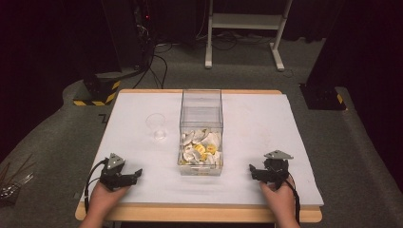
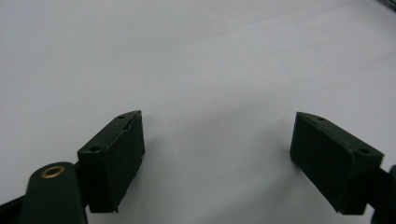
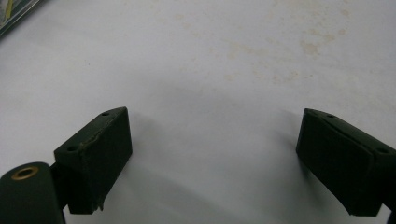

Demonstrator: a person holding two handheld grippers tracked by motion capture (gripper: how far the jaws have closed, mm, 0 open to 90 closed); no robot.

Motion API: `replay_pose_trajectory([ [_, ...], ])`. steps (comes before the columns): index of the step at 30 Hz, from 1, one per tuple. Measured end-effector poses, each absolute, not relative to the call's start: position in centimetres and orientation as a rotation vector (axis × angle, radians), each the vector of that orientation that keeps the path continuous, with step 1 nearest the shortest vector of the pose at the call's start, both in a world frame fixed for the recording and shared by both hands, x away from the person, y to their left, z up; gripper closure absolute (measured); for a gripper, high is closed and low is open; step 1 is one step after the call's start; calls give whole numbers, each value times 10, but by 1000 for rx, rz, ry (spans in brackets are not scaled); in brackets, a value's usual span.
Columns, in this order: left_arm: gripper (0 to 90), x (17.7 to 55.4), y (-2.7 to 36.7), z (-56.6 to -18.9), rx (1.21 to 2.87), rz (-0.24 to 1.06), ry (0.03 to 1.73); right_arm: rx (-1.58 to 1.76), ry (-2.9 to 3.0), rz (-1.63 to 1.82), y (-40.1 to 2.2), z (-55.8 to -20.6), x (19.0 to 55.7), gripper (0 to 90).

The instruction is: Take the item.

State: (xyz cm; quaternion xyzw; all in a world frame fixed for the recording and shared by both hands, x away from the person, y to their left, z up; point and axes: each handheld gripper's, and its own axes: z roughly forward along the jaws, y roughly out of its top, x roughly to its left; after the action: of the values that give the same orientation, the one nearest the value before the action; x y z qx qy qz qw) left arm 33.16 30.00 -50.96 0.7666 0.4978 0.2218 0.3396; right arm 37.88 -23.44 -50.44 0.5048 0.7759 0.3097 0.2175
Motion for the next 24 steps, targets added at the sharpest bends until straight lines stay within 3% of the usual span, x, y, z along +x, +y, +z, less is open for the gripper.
replay_pose_trajectory([
  [24,181,332,299,-510,1993,585,1299,1402,2151,869,-235,-505,379,103],
])
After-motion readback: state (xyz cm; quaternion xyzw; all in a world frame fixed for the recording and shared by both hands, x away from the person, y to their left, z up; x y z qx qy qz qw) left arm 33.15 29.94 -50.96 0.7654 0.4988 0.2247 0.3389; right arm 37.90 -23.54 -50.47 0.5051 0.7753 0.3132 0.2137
